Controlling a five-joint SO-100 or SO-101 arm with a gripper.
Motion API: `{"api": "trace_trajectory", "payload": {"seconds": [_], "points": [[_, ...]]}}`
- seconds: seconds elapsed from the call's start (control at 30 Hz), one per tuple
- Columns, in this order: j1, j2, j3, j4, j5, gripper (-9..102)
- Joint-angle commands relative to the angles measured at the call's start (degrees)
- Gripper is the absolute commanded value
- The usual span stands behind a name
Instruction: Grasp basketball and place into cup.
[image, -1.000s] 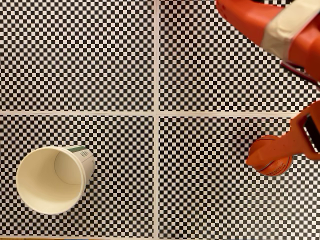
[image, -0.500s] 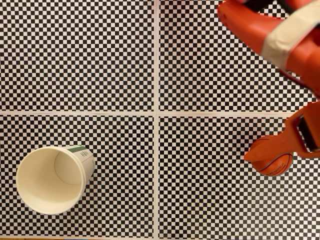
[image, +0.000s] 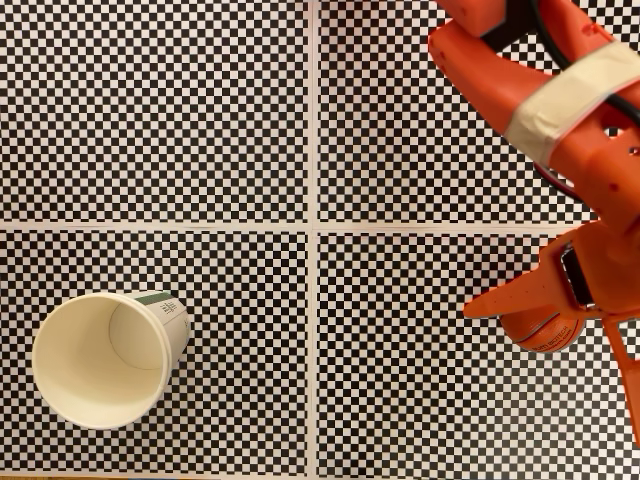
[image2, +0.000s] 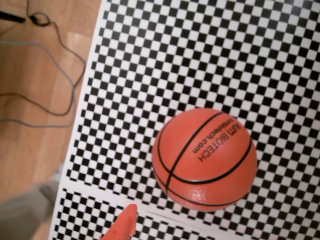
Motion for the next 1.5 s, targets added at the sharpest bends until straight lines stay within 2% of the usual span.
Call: {"api": "trace_trajectory", "payload": {"seconds": [0.0, 0.67, 1.47], "points": [[0.35, 0.62, -12.92, -0.53, -0.35, 66], [0.88, -0.62, -14.15, -6.33, -0.62, 66], [0.88, -2.37, -14.15, -9.14, -0.35, 68]]}}
